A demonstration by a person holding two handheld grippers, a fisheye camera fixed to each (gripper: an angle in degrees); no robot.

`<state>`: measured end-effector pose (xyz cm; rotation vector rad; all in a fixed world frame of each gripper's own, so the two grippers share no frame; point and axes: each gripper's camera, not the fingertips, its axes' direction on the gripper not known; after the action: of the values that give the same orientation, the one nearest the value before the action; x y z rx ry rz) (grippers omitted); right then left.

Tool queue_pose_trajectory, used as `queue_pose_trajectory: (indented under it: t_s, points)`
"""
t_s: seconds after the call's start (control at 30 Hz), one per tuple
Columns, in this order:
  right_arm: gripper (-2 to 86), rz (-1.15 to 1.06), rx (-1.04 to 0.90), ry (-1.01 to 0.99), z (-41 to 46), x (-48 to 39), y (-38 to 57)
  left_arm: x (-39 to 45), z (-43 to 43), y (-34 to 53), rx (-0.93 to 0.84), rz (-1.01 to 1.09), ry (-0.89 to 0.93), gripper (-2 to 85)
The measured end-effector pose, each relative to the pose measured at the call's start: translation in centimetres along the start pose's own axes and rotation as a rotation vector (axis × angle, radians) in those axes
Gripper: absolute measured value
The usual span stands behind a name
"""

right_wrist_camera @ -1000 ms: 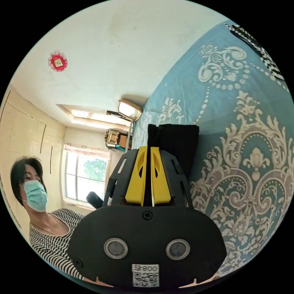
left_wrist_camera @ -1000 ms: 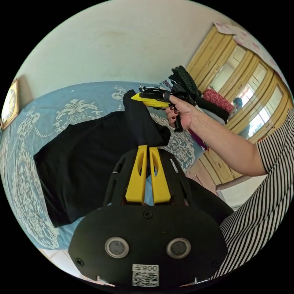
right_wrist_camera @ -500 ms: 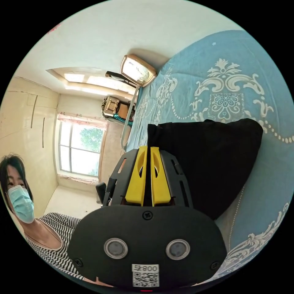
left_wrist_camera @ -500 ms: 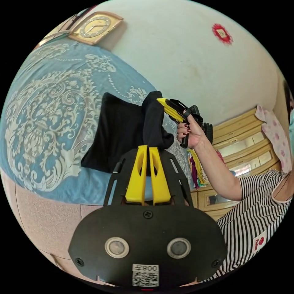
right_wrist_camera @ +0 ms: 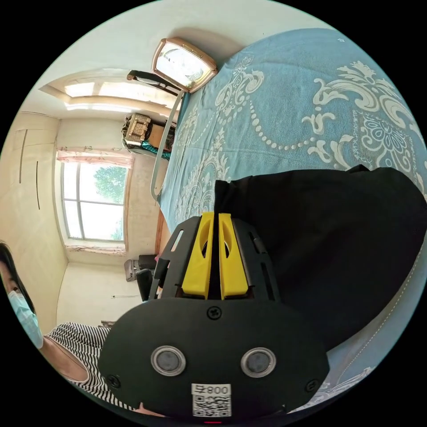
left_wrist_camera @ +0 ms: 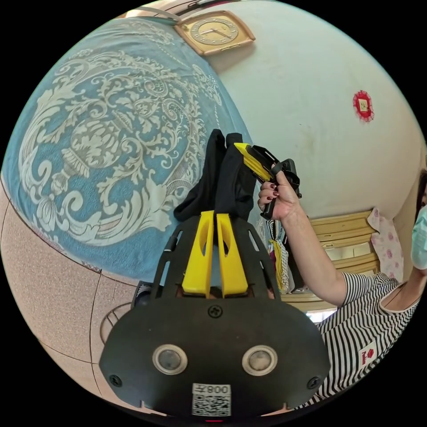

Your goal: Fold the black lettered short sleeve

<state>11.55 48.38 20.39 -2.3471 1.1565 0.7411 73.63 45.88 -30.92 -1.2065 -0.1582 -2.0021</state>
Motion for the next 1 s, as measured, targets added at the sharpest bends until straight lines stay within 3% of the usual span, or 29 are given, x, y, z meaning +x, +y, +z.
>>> queue_pose_trajectory:
  t_s: [0.33,0.53,0.7,0.83,0.93,1.0]
  points:
    - [3.5,0.0,-0.056,0.005,2.2,-4.3,-2.0,-5.1,1.1,0.9,0.014,-0.088,0.113,1.1]
    - [4.9,-0.061,0.005,-0.045,0.0,-7.1,-1.0,-5.4,0.4,1.9,0.043,-0.1,0.135,0.9]
    - [3.0,-0.115,0.021,-0.073,-0.9,-9.3,1.2,-1.6,-1.0,2.7,0.074,0.025,0.013,0.3]
    - [0.9,-0.131,-0.137,0.02,3.6,-10.3,1.7,2.8,1.2,0.8,0.015,0.189,-0.083,0.2]
    - [0.3,-0.119,-0.206,0.095,6.2,-10.3,1.7,4.0,3.3,-0.6,-0.008,0.206,-0.274,0.1]
    - [0.2,-0.106,-0.204,0.077,6.1,-10.5,1.8,4.1,4.2,-0.9,-0.048,0.188,-0.296,0.2]
